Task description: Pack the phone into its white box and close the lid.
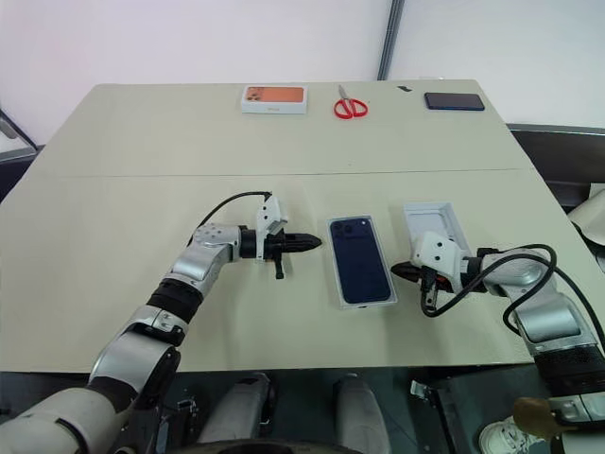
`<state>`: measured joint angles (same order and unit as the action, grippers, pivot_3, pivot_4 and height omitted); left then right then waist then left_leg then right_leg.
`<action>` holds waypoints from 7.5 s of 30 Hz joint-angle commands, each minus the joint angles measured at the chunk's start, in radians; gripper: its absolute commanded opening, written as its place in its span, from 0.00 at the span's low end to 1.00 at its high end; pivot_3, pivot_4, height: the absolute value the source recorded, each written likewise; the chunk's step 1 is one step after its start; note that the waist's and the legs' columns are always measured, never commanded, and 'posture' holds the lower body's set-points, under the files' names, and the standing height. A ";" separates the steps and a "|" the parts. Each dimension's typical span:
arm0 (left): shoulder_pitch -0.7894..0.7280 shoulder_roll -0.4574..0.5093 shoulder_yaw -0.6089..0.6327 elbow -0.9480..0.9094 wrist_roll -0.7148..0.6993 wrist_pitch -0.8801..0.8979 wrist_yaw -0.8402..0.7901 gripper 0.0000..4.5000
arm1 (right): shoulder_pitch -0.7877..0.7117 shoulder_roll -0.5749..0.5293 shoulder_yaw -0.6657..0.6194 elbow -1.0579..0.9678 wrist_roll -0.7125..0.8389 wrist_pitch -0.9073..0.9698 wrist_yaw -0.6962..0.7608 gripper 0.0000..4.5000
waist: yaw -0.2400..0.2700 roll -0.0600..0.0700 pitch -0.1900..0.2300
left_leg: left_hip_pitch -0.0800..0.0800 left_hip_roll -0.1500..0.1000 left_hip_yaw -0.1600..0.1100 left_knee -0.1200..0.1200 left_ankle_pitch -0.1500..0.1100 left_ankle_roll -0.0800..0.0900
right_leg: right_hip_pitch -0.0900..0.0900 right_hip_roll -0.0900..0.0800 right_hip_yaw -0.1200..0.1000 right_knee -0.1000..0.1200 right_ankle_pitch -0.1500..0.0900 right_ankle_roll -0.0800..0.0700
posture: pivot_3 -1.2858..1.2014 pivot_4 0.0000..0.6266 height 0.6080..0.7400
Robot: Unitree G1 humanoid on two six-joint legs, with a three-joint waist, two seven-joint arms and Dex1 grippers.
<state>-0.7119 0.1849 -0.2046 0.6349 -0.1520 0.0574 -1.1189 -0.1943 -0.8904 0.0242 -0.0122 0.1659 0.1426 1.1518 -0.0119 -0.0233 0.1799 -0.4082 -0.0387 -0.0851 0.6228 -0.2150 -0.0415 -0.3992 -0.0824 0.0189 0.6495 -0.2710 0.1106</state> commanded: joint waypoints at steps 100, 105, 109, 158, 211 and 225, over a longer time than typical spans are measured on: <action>0.503 0.344 0.218 -0.634 -0.299 -0.093 -0.165 1.00 | -0.310 0.183 -0.095 -0.280 0.197 1.472 -0.774 0.02 | -0.001 0.003 0.001 | -0.001 0.002 0.000 0.000 -0.002 0.004 | -0.001 -0.004 0.001 -0.001 0.000 0.000 | 0.52 0.24 1.00; 0.502 0.347 0.217 -0.630 -0.298 -0.094 -0.161 1.00 | -0.320 0.209 -0.117 -0.275 0.203 1.472 -0.802 0.01 | -0.002 0.003 0.000 | 0.000 0.002 0.000 0.000 -0.002 0.004 | 0.000 -0.004 0.001 -0.002 0.000 0.000 | 0.52 0.24 1.00; 0.495 0.344 0.218 -0.619 -0.298 -0.091 -0.154 1.00 | -0.345 0.232 -0.143 -0.268 0.203 1.472 -0.818 0.01 | -0.003 0.003 0.000 | 0.000 0.002 0.000 0.000 -0.002 0.004 | 0.000 -0.004 0.001 -0.002 0.000 0.000 | 0.52 0.24 1.00; 0.410 0.215 0.149 -0.654 -0.332 0.109 0.011 0.25 | -0.086 0.418 -0.053 -0.277 1.788 0.883 -1.336 0.00 | -0.004 0.006 0.003 | -0.001 0.004 0.000 -0.004 -0.002 0.004 | -0.004 0.000 0.004 -0.001 0.000 0.000 | 0.52 0.24 1.00; 0.067 0.006 0.104 -0.175 -0.126 -0.067 0.062 0.00 | -0.115 0.120 -0.039 -0.111 0.346 0.323 -0.570 0.01 | -0.002 0.005 0.003 | -0.002 0.001 0.001 0.000 -0.004 0.007 | -0.002 0.000 0.002 -0.002 -0.001 0.001 | 0.52 0.24 1.00; 0.119 0.094 0.024 -0.221 -0.082 0.121 0.004 0.00 | -0.075 0.117 0.002 -0.083 0.097 0.122 -0.416 0.01 | 0.001 0.006 0.003 | -0.002 0.001 0.001 0.001 -0.004 0.007 | -0.001 0.000 0.001 -0.002 -0.001 0.001 | 0.52 0.24 1.00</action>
<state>-0.5661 0.2828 -0.1806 0.4203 -0.2353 0.1794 -1.1121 -0.2699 -0.7693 0.0337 -0.0770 0.2801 0.2924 0.7254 -0.0113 -0.0178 0.1832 -0.4099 -0.0381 -0.0841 0.6242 -0.2189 -0.0347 -0.3999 -0.0821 0.0203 0.6476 -0.2717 0.1117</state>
